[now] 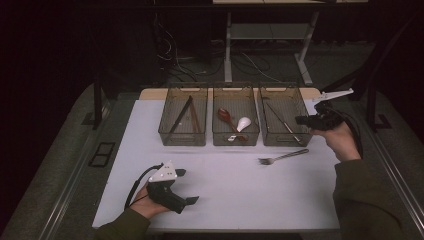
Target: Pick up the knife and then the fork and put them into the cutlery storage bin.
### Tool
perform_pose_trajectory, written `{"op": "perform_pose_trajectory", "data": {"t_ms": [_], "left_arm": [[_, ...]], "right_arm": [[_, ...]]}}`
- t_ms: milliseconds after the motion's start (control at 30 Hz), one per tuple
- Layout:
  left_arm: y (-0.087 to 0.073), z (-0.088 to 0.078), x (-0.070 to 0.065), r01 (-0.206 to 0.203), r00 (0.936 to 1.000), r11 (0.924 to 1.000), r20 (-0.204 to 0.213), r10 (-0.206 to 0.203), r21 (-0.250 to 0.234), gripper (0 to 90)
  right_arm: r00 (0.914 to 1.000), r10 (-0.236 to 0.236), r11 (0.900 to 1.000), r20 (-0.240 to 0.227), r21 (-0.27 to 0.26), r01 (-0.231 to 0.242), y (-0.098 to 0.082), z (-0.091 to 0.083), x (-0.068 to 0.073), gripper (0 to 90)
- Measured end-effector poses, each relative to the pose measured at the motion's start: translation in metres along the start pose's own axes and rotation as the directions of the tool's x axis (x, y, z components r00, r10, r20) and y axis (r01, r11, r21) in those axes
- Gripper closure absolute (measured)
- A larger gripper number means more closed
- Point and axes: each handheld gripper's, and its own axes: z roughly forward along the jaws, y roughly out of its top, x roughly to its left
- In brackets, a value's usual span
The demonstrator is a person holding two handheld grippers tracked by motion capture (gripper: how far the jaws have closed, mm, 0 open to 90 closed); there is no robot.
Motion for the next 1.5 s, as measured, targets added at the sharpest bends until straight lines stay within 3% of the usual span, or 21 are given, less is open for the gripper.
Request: {"op": "perform_pose_trajectory", "data": {"t_ms": [233,333,467,700,867,1200,1500], "left_arm": [[0.000,0.000,0.000,-0.001,1.0000,1.0000,0.000,0.001,0.004,0.0],[0.000,0.000,-0.001,-0.001,1.0000,1.0000,-0.002,0.001,0.003,0.0],[0.000,0.001,-0.001,-0.002,1.0000,1.0000,-0.002,0.002,0.005,0.0],[0.000,0.000,-0.001,0.000,1.0000,1.0000,-0.003,0.000,-0.001,0.0],[0.000,0.001,-0.001,-0.004,1.0000,1.0000,-0.002,0.004,0.004,0.0],[0.000,0.001,-0.001,0.000,1.0000,1.0000,-0.003,0.000,0.004,0.0],[0.000,0.000,-0.001,0.003,1.0000,1.0000,-0.001,-0.002,0.002,0.0]], "right_arm": [[0.9973,-0.069,0.997,-0.026,0.042,0.070,-0.029,-0.004,0.019,89.5],[0.9975,-0.069,0.996,-0.015,0.053,0.070,-0.046,0.004,0.023,89.5],[0.9975,-0.070,0.990,0.009,0.120,0.068,-0.062,0.023,0.020,89.5],[0.9970,-0.070,0.982,0.031,0.179,0.063,-0.065,0.045,0.016,89.6],[0.9959,-0.080,0.975,0.043,0.209,0.069,-0.069,0.051,0.015,89.6],[0.9977,-0.060,0.971,0.032,0.234,0.051,-0.071,0.050,0.013,89.8],[0.9951,-0.088,0.944,-0.044,0.316,0.098,-0.082,0.031,0.025,89.7]]}}
